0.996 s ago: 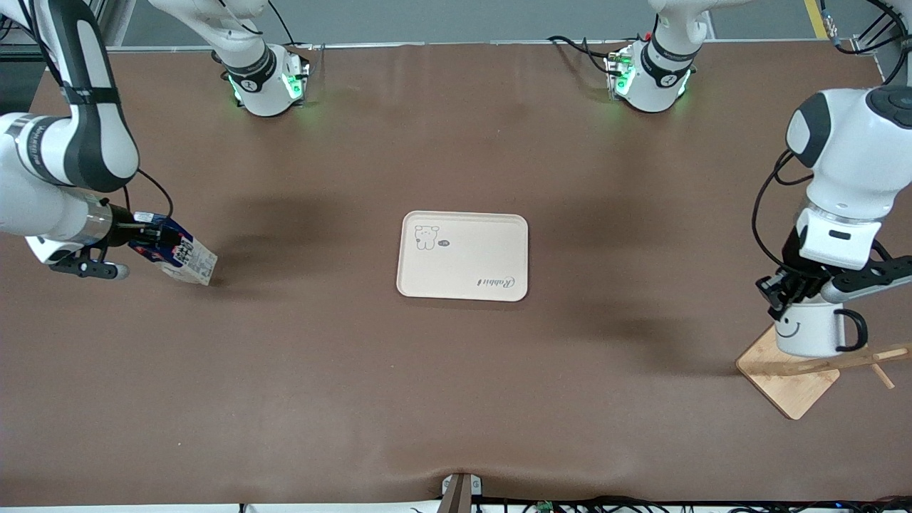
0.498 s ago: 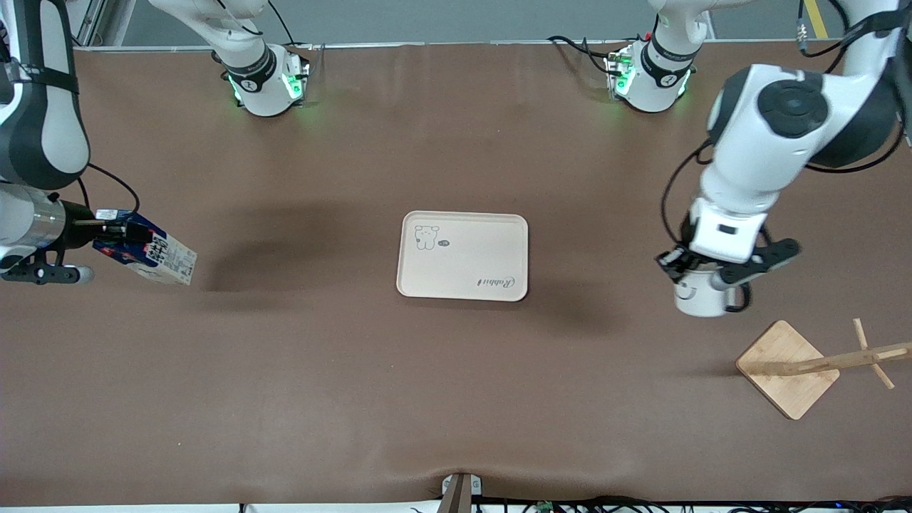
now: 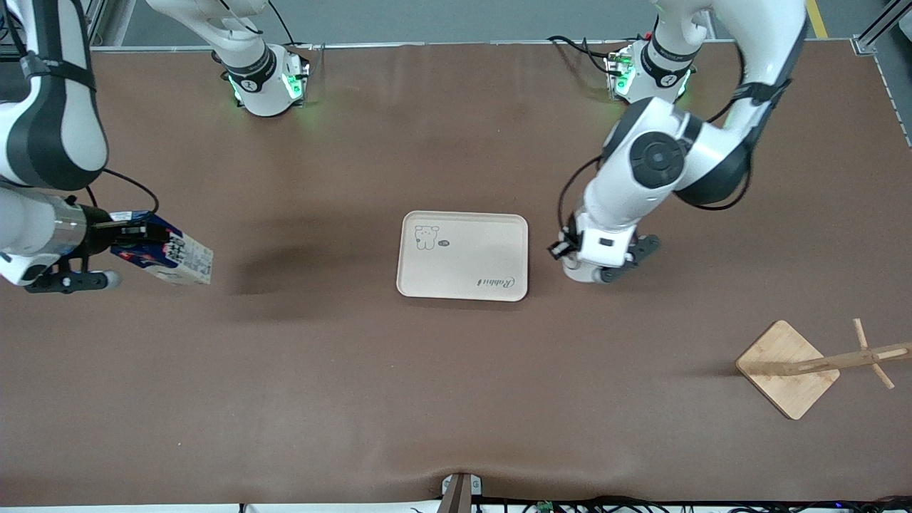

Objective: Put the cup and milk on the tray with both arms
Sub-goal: 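Carry the mug onto the tray with the left gripper while the right gripper lifts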

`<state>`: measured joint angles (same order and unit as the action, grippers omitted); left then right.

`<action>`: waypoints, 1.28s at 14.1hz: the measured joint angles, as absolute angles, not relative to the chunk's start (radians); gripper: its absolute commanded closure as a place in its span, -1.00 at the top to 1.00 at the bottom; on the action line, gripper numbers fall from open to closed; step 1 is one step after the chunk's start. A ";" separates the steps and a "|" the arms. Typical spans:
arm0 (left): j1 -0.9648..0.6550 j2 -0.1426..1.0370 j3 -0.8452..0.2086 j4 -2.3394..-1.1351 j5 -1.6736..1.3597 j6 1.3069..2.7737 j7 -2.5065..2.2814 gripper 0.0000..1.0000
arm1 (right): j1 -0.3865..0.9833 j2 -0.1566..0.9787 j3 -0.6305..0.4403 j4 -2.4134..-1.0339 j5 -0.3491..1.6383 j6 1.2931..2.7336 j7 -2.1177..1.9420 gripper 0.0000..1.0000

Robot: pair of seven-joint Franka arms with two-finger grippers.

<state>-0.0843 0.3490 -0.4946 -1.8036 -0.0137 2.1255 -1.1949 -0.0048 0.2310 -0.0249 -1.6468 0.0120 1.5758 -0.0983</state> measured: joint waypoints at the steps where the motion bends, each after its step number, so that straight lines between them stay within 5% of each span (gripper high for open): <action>1: -0.116 0.381 -0.495 -1.783 -0.046 2.125 -1.243 -1.00 | 0.021 0.231 -0.024 -1.642 0.013 1.557 -0.072 -0.90; 8: -0.211 0.644 -0.489 -1.587 -0.229 2.125 -1.444 -1.00 | 0.202 0.232 -0.018 -1.600 0.016 1.504 0.138 -0.85; 18: -0.206 0.768 -0.479 -1.573 -0.314 2.116 -1.444 -1.00 | 0.309 0.247 -0.018 -1.588 0.095 1.500 0.385 -0.81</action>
